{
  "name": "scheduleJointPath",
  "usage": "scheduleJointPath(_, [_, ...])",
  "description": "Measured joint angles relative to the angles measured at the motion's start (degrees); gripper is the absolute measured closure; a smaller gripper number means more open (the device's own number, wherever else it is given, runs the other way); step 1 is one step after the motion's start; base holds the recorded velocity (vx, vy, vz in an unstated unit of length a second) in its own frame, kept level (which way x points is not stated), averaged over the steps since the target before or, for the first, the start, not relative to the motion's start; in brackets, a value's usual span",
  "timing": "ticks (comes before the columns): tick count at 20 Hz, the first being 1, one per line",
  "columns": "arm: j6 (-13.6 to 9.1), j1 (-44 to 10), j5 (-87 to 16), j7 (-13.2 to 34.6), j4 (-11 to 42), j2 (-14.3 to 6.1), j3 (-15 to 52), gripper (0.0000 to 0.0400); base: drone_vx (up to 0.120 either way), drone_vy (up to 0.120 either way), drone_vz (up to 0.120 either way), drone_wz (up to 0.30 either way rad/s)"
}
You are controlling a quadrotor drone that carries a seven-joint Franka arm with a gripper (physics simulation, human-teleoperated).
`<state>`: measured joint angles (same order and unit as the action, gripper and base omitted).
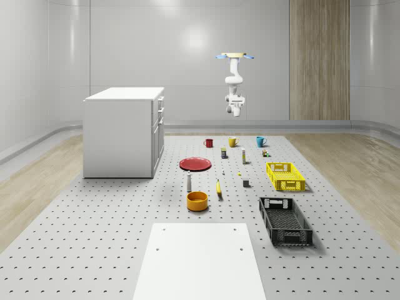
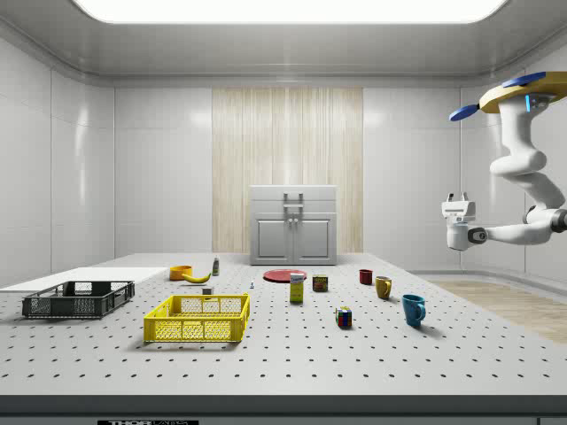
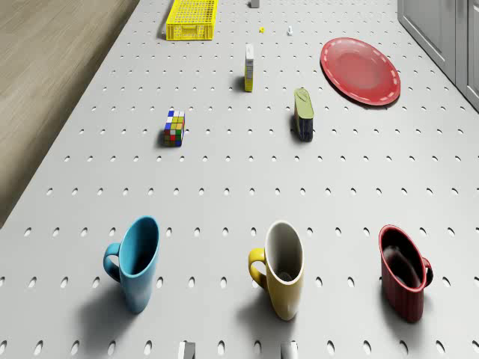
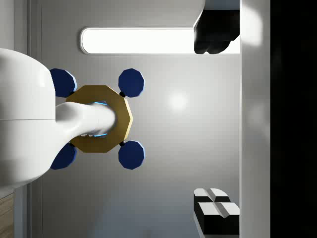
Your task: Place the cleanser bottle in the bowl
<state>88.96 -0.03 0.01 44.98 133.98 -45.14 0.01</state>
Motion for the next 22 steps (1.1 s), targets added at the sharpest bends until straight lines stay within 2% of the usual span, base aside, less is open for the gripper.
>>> scheduleJointPath(4, [-3.9, -0.1, 0.0, -0.1, -4.8, 0.7, 0.1, 0.0, 0.0, -0.03, 0.0, 0.0])
scheduleJointPath(11, [-8.8, -0.2, 0.1, -0.1, -12.7, 3.4, 0.1, 0.0, 0.12, -0.12, 0.0, 0.0])
scheduleJointPath(16, [-10.4, -0.3, 0.1, -0.1, -15.6, 4.5, 0.2, 0.0, 0.12, -0.12, 0.0, 0.0])
scheduleJointPath(22, [-10.9, -0.4, 0.1, -0.2, -16.8, 4.9, 0.2, 0.0, 0.12, -0.12, 0.0, 0.0])
